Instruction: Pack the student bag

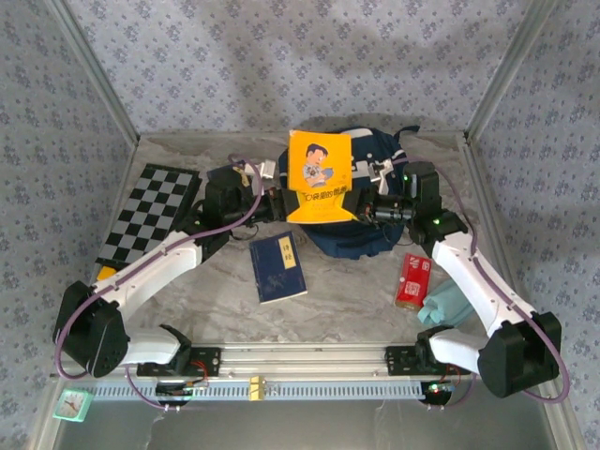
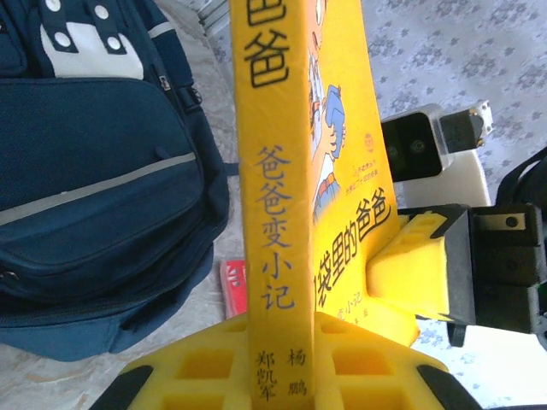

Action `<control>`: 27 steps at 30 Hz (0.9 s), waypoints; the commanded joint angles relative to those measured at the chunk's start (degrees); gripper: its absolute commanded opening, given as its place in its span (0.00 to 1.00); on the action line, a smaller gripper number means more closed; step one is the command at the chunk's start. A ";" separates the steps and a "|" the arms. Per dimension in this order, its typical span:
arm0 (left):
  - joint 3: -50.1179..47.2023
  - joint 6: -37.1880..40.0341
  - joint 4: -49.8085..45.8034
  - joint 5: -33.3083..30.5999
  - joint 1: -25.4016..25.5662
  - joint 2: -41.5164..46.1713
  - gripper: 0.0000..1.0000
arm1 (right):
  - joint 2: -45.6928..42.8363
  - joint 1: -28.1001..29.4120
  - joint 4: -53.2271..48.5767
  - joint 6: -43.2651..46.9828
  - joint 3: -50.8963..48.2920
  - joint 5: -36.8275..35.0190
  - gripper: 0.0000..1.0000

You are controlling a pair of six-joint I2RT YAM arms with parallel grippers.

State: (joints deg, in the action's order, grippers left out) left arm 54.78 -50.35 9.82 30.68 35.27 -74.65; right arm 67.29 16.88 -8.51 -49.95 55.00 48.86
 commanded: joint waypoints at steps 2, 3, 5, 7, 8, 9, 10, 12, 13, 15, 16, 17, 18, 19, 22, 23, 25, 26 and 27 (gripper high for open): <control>4.19 8.01 -5.48 -0.13 0.54 -0.62 0.20 | -1.51 -1.54 -6.55 5.73 4.22 -0.83 0.00; 4.95 10.44 -8.03 -0.95 0.68 -0.84 0.26 | -1.92 -2.04 -9.30 7.52 4.94 -1.23 0.00; 6.03 15.30 -12.38 -2.86 0.91 -1.06 0.38 | -3.68 -3.17 -14.22 10.40 5.70 -3.73 0.00; 7.28 21.89 -16.67 -6.16 1.47 -1.56 0.44 | -5.51 -4.78 -19.15 11.92 6.08 -6.75 0.00; 8.26 26.05 -19.17 -9.17 2.29 -2.19 0.47 | -6.38 -6.06 -21.46 12.12 6.06 -7.90 0.00; 9.83 30.06 -22.33 -12.58 3.33 -3.45 0.49 | -7.23 -7.31 -23.54 12.37 6.05 -9.22 0.00; 10.94 33.11 -24.14 -14.42 4.17 -4.66 0.50 | -7.86 -8.44 -25.36 12.75 6.10 -10.43 0.00; 13.32 39.27 -25.81 -16.07 5.58 -8.19 0.51 | -9.55 -10.96 -28.93 13.30 5.50 -12.32 0.00; 14.55 41.39 -26.24 -16.38 5.86 -9.91 0.51 | -10.25 -12.08 -29.90 13.45 5.24 -13.03 0.00; 16.62 45.50 -25.65 -16.51 6.34 -13.70 0.52 | -11.88 -14.89 -32.63 13.47 4.77 -14.88 0.00; 17.68 47.17 -25.31 -16.61 6.47 -15.43 0.53 | -12.56 -16.17 -33.88 13.45 4.68 -15.84 0.00; 19.23 49.35 -25.81 -16.81 6.88 -17.32 0.55 | -13.39 -17.40 -35.09 13.46 4.39 -16.77 0.00; 20.94 51.75 -26.49 -16.87 7.40 -19.57 0.57 | -14.09 -18.50 -35.80 13.43 4.19 -17.18 0.00; 22.17 54.42 -26.74 -16.92 7.93 -21.36 0.59 | -14.66 -19.45 -36.53 13.44 4.12 -17.57 0.00; 26.69 61.22 -27.65 -21.58 10.49 -27.36 0.63 | -15.98 -23.07 -38.91 13.47 3.88 -18.71 0.00; 28.32 62.88 -28.24 -22.76 11.16 -29.47 0.63 | -16.20 -24.29 -39.52 13.50 3.88 -18.56 0.00; 31.59 64.68 -29.42 -23.56 12.04 -32.83 0.65 | -16.39 -26.43 -40.37 13.48 3.88 -17.15 0.00; 32.95 65.52 -29.77 -23.32 12.39 -34.53 0.66 | -16.32 -27.48 -40.92 14.39 3.82 -16.50 0.00; 34.16 66.20 -30.23 -23.34 12.65 -36.07 0.67 | -16.36 -28.50 -41.37 15.56 3.67 -16.03 0.00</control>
State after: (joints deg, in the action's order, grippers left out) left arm 84.47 8.71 -17.74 9.34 46.94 -108.09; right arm 51.86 -9.58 -48.64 -37.71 58.39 31.07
